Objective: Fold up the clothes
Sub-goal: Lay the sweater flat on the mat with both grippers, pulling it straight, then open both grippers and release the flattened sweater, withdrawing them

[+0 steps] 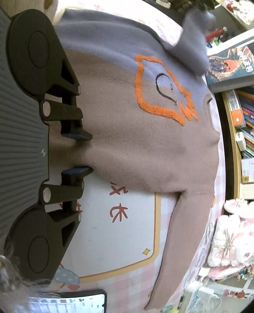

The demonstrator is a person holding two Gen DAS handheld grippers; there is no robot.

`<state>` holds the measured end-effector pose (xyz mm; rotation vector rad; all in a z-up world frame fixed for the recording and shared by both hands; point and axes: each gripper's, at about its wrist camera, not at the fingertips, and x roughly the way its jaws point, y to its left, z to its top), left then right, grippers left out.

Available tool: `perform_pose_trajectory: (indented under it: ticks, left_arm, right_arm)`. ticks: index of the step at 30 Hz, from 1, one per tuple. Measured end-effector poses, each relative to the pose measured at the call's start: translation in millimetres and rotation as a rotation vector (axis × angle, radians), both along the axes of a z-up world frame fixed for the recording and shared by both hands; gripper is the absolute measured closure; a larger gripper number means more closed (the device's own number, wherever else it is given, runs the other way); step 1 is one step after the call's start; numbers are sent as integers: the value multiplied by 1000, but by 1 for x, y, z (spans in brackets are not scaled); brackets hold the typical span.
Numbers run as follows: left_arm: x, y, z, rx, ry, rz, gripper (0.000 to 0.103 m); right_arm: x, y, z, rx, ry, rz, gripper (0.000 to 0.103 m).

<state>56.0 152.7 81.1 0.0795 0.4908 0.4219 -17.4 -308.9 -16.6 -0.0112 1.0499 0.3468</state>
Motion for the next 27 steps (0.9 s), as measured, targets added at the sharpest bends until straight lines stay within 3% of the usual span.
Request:
perform_pose_trajectory:
  ticks: [5, 14, 18, 22, 27]
  left_arm:
    - [-16, 42, -5, 2, 7, 82, 99]
    - [-28, 79, -17, 5, 35, 129, 98]
    - [-31, 82, -22, 23, 65, 158, 87]
    - [-48, 70, -21, 29, 55, 171, 41]
    - [-79, 21, -33, -107, 59, 18, 38]
  right_arm:
    - [-1, 7, -1, -34, -18, -30, 74]
    - [-3, 14, -2, -55, -26, -80, 74]
    - [-3, 15, -2, -59, -24, -88, 74]
    - [-2, 16, -1, -64, -18, -89, 74]
    - [-1, 16, -1, -70, -14, -78, 74]
